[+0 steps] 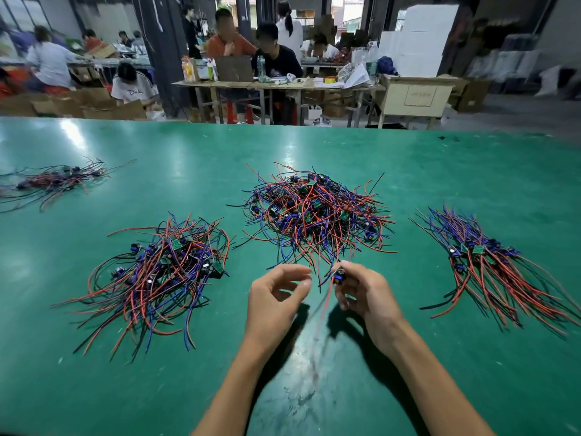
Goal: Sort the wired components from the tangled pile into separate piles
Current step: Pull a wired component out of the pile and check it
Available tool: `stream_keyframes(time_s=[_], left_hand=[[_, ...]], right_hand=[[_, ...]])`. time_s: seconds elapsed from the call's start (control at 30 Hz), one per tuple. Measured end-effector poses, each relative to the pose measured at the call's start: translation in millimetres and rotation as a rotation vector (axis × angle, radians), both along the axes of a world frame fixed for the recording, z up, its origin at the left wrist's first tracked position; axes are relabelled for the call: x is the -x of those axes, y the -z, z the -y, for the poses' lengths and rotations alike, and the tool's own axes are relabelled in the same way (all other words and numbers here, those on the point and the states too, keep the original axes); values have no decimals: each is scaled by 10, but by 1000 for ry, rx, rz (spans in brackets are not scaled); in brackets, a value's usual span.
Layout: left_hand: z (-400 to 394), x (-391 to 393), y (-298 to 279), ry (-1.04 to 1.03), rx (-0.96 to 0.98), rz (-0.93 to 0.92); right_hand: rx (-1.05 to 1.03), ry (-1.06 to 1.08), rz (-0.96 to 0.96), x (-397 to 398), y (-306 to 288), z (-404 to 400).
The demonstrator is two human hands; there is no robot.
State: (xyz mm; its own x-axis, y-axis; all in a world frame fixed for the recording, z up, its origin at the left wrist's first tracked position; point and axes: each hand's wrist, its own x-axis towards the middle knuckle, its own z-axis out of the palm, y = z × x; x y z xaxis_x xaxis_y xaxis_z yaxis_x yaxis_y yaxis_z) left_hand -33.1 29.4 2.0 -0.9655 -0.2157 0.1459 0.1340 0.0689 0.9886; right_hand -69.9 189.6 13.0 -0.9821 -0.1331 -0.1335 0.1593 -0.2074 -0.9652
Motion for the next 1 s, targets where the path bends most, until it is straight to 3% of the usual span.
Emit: stream_keyframes(time_s=[0.1,0.23,0.33,0.53,0.83,1.0], left_hand=[[-25,-13,-73,113,-201,109],[-28,-36,-81,242,-182,150],[-8,-31,-62,252,-185,139],[20,-6,-50,300,-154,196],[-68,10,-32,155,-127,135],[-90,-13,-53,227,-88,116]], right_hand=[[-169,-75,-129,-15,-6,-36],[-318,-105,-332,-46,21,6],[-440,-17,-361,-12,90,26],[-254,4,-252,-30,85,43],[-65,-121,-201,-123,104,210],[-212,23,-201,-118,201,278]])
